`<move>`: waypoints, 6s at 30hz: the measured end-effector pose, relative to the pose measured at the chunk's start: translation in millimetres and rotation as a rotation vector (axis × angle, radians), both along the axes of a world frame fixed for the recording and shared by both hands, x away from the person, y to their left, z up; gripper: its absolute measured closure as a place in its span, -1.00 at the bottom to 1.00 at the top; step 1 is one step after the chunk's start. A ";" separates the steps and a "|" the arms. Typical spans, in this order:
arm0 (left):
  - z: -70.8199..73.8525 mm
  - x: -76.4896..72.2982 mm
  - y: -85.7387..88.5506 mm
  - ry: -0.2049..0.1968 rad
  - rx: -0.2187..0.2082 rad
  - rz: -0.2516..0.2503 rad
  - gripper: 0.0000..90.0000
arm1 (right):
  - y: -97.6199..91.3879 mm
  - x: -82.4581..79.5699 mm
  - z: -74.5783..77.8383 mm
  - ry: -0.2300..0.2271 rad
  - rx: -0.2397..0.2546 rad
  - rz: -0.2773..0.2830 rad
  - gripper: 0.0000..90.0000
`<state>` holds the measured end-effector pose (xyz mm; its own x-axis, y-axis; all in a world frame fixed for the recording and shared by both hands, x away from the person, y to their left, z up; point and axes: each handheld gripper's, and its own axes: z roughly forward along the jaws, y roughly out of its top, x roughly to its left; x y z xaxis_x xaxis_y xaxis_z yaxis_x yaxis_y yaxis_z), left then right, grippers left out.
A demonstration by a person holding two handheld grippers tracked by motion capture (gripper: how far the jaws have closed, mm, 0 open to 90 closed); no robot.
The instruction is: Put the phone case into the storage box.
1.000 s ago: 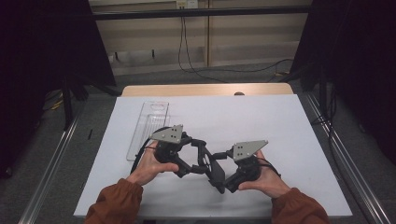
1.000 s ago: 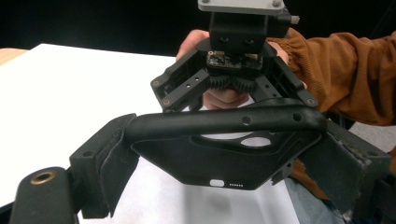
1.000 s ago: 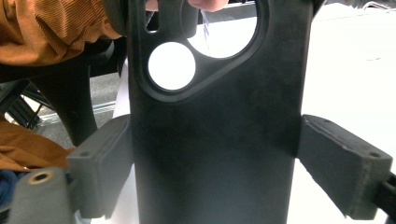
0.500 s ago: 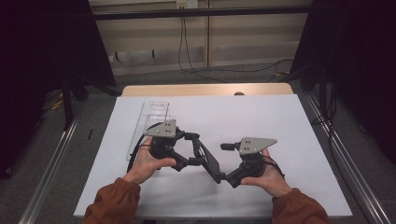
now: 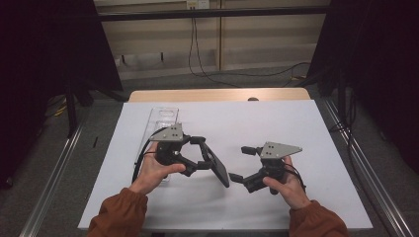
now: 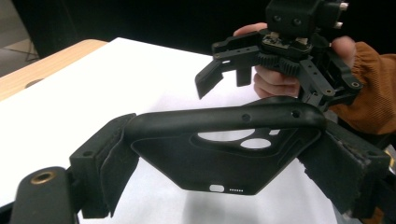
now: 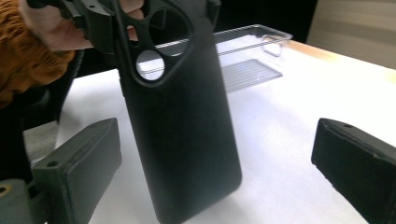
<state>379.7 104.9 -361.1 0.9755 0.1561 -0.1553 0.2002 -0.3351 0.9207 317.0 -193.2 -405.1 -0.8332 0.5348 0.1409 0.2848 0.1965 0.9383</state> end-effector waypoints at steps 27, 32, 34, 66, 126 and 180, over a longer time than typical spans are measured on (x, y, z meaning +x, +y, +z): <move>4.9 3.4 14.2 0.030 0.031 0.154 -0.68 | -42.7 -23.9 -8.8 -0.042 -0.024 -0.331 -1.00; 6.4 3.6 18.5 0.035 0.033 0.187 -0.68 | -53.5 -31.8 -12.2 -0.039 -0.021 -0.368 -1.00; 7.0 3.6 19.9 0.044 0.024 0.199 -0.68 | -57.7 -34.5 -12.8 -0.036 -0.024 -0.370 -1.00; 30.9 16.3 47.0 0.049 0.040 0.409 -0.68 | -98.8 -67.5 -26.3 -0.083 -0.071 -0.589 -1.00; 84.9 71.6 119.8 0.018 0.111 0.768 -0.68 | -103.8 -68.1 -26.8 -0.106 -0.070 -0.578 -1.00; 34.1 127.5 73.9 0.048 0.268 1.032 -0.68 | -102.9 -67.5 -28.8 -0.106 -0.087 -0.572 -1.00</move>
<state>507.3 178.7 -327.0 0.3452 0.9381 -0.0282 0.5368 -0.1727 0.8258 249.5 -296.1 -433.9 -0.4156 0.9095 0.0078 0.2738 0.1169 0.9547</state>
